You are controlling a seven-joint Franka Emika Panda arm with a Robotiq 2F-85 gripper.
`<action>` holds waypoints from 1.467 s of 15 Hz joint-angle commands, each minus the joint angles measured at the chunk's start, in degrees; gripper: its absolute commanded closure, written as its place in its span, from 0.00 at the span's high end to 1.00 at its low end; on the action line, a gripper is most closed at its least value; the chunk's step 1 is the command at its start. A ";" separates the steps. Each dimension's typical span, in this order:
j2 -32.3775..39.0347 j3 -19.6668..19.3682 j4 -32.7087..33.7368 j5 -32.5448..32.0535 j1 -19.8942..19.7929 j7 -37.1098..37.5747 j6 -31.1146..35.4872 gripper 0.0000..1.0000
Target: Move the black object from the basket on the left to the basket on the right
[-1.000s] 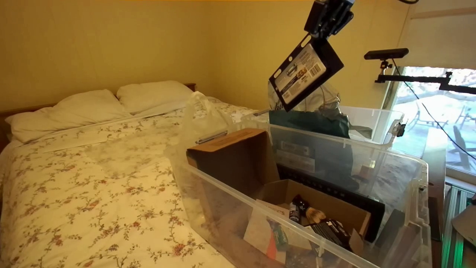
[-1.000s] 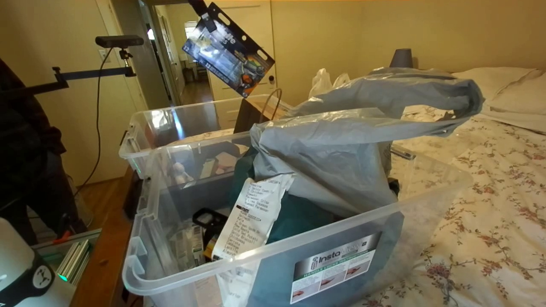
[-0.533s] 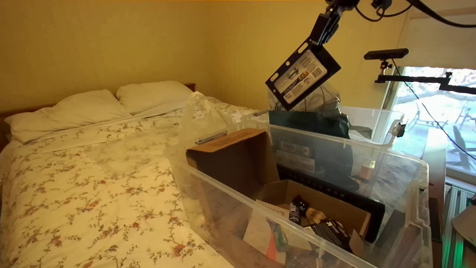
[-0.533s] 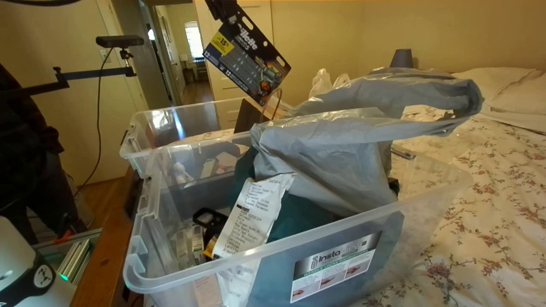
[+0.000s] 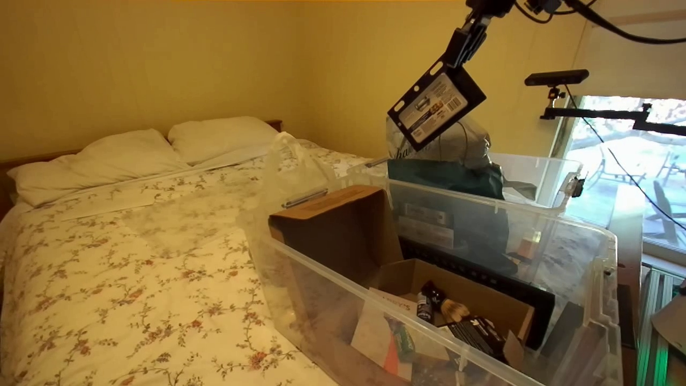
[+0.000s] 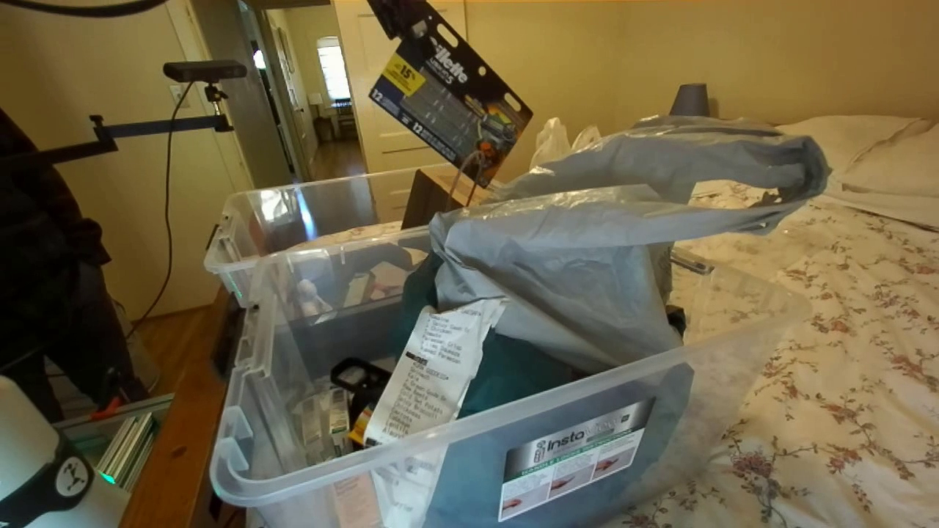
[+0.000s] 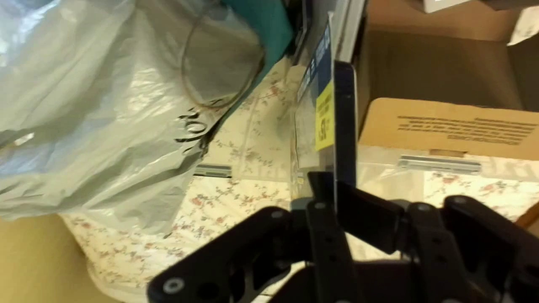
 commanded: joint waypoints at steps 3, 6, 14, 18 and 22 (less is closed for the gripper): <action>5.30 -0.54 -0.49 6.64 -1.23 -9.82 7.13 0.01; 8.42 -0.49 0.20 13.75 -0.38 -16.23 8.28 0.01; 10.82 -1.24 2.92 18.15 -2.21 -21.32 8.90 0.01; 11.37 -2.59 4.73 16.96 -4.09 -20.10 10.02 0.01; 11.20 -2.52 4.01 16.65 -4.57 -19.54 6.59 0.06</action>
